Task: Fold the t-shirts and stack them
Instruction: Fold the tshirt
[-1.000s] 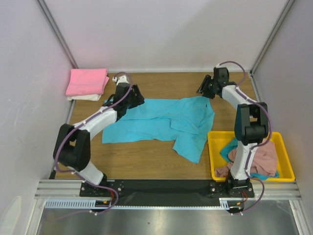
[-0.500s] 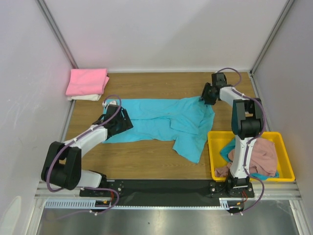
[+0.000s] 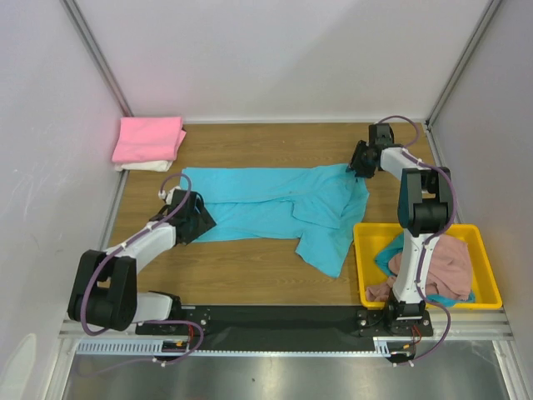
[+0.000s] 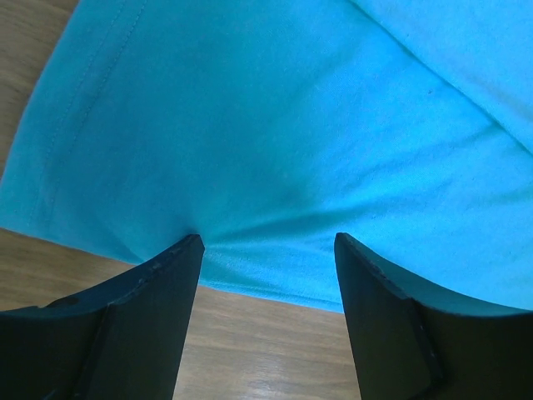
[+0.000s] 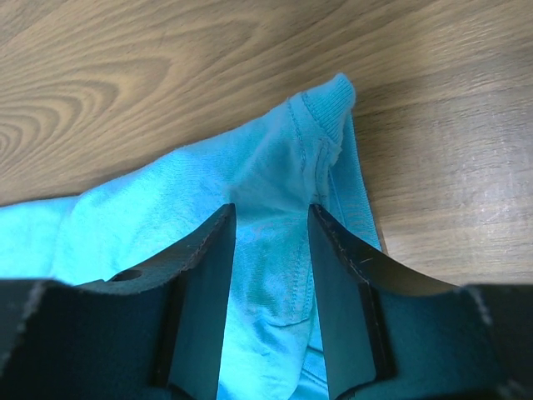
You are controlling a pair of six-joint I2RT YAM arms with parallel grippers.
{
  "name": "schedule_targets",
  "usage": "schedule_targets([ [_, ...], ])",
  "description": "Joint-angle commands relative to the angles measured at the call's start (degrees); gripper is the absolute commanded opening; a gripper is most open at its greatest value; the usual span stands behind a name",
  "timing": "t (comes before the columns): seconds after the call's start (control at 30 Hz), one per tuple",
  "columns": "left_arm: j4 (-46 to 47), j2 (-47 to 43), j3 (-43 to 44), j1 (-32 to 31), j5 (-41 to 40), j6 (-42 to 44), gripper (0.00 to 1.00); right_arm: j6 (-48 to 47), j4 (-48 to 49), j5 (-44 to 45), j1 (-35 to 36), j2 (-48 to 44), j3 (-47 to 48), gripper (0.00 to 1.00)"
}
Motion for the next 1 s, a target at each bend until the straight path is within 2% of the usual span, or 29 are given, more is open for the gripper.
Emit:
schedule_targets([
  [0.0, -5.52, -0.69, -1.22, 1.05, -1.99, 1.96, 0.72, -1.27, -0.97, -1.73, -0.37, 0.42, 1.55, 0.46],
  [0.1, -5.17, -3.67, 0.89, 1.05, -0.23, 5.75, 0.72, -1.10, -1.50, -4.89, -0.28, -3.17, 1.99, 0.47],
  [0.23, -4.90, -7.63, 4.75, 1.05, 1.53, 8.13, 0.74, -1.01, -4.04, -6.57, -0.28, -9.75, 1.91, 0.53],
  [0.4, -7.97, -6.15, 12.92, 1.40, -2.07, 7.87, 0.78, 0.30, -8.70, -9.12, 0.07, -16.89, -1.25, 0.60],
  [0.47, -7.81, -4.65, 14.68, 2.71, -3.48, 6.21, 0.81, 0.48, -8.97, -9.03, 0.50, -20.31, -5.71, 0.63],
  [0.53, -6.67, -2.64, 15.04, 4.64, -1.83, 4.45, 0.85, 1.01, -9.15, -8.77, 0.59, -21.82, -8.89, 0.63],
  [0.67, -1.84, -0.52, 14.34, 10.88, 1.79, 0.41, 0.85, 2.33, -9.24, -10.17, 1.21, -23.67, -17.14, 0.64],
  [0.73, -0.69, -0.08, 14.25, 11.16, 1.97, 0.31, 0.85, 2.51, -8.88, -9.91, 1.74, -24.02, -19.18, 0.64],
  [0.77, -0.68, 0.53, 14.43, 13.42, 2.14, 0.14, 0.86, 2.51, -8.71, -9.48, 2.09, -24.11, -19.88, 0.64],
  [0.9, -2.35, 0.72, 13.90, 13.97, 2.23, -0.13, 0.85, 2.24, -8.45, -8.59, 2.70, -24.02, -22.08, 0.64],
  [0.97, -2.97, 0.11, 11.02, 13.97, 1.79, -2.05, 0.85, 2.16, -7.66, -8.07, 2.53, -23.67, -22.26, 0.64],
])
